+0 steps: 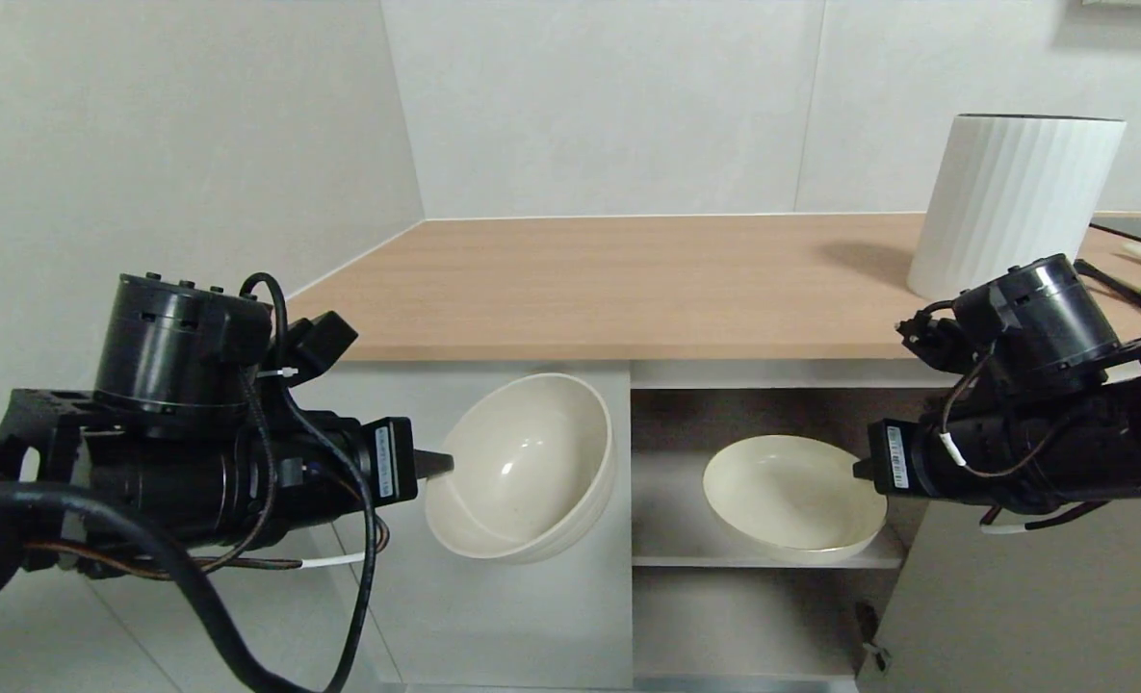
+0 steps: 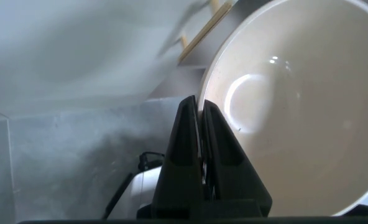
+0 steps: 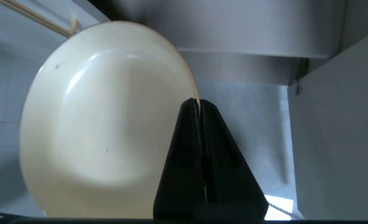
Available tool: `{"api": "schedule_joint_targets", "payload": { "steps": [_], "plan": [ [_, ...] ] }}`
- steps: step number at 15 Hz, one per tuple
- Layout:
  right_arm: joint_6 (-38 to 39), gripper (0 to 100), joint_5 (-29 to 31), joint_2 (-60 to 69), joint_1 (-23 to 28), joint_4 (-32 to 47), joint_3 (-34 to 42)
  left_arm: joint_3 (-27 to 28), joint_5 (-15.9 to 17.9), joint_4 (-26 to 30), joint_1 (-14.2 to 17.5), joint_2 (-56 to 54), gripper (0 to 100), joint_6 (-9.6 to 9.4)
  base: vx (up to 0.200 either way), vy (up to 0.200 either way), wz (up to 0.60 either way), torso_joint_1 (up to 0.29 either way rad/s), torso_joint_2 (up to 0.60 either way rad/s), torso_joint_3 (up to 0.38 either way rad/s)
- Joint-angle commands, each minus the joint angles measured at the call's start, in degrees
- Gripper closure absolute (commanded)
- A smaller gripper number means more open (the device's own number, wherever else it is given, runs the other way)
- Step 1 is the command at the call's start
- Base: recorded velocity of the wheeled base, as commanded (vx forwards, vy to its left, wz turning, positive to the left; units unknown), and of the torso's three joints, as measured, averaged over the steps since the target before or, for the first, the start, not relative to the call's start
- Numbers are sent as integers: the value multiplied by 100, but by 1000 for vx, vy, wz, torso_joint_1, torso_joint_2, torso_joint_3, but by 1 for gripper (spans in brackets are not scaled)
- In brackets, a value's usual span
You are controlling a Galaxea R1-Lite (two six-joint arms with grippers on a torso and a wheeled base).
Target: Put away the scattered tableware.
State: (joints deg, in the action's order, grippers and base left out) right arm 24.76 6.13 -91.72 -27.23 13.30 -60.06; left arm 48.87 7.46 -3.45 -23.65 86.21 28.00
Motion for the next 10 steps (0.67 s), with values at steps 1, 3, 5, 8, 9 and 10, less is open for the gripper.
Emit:
{"api": "schedule_joint_targets", "payload": {
  "steps": [1,3,5,8,9,10],
  "plan": [
    [3,100,2,-56,-1,-3,3,0,1,-7,1,10,100,4,0,0,0,-119,442,320],
    [3,100,2,-65,-1,-12,3,0,1,2,1,10,100,4,0,0,0,-105,444,339],
    [3,100,2,-74,-1,-3,3,0,1,2,1,10,100,4,0,0,0,-41,234,175],
    [3,100,2,-109,-10,-12,3,0,1,2,1,10,100,4,0,0,0,-18,50,28],
    [3,100,-7,-171,-10,-12,-14,0,1,2,1,10,100,4,0,0,0,0,0,0],
    [3,100,-7,-285,-10,-29,-32,0,1,2,1,10,100,4,0,0,0,0,0,0]
  ]
}}
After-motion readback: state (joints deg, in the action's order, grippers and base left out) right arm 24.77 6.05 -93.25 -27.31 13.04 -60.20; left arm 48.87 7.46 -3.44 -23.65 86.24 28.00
